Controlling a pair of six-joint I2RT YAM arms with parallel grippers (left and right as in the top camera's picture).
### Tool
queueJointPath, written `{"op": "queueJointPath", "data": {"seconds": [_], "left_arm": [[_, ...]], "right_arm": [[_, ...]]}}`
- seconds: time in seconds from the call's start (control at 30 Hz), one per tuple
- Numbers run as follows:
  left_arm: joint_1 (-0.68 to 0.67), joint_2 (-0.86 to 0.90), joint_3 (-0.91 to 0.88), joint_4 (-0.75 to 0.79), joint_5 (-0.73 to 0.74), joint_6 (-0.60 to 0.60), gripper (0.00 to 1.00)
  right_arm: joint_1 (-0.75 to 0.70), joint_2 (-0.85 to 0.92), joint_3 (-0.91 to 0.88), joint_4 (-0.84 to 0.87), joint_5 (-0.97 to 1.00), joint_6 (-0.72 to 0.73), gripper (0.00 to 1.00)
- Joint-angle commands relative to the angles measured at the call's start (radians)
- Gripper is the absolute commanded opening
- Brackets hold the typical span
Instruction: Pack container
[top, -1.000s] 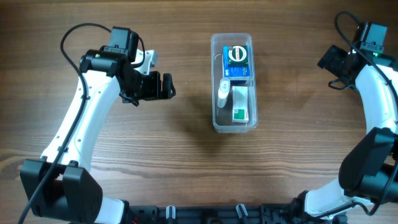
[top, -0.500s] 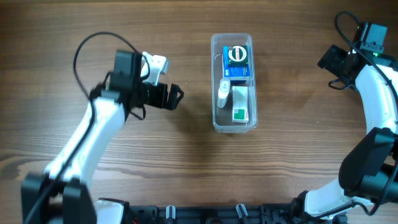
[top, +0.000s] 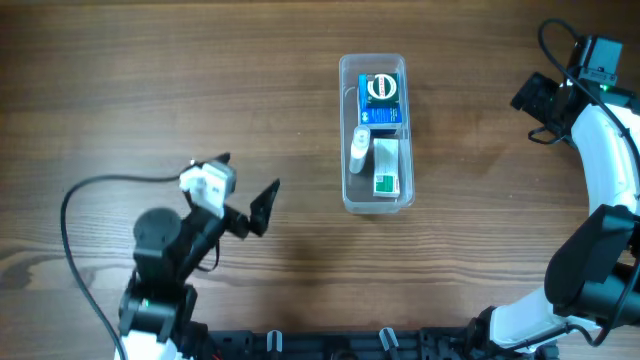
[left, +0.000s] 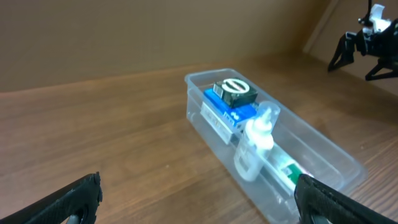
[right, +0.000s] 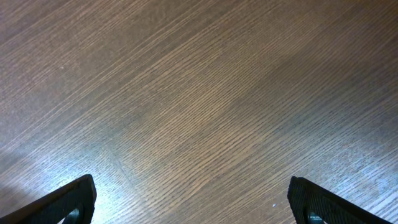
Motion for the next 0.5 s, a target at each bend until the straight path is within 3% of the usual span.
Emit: {"op": "queueJointPath", "data": {"seconds": [0.0,0.27,0.4,0.47], "left_arm": [[0.021,-0.128,-0.098,0.01,-0.01,-0.011,1.0],[0.021,-0.34,-0.222,0.019,-0.072,-0.037,1.0],[0.024,-0.458,-0.299,0.046,-0.176,-0.159,1.0],[0.04,-0.485,-0.315,0.053,-0.175,-0.161,1.0]], "right_arm": [[0.0,-0.001,-0.005,0.003,0.01,-0.007,1.0],[0.0,-0.001,-0.005,0.003,0.01,-0.007,1.0],[0.0,-0.001,-0.005,0.003,0.01,-0.007,1.0],[0.0,-0.001,-0.005,0.003,0.011,-0.007,1.0]]}}
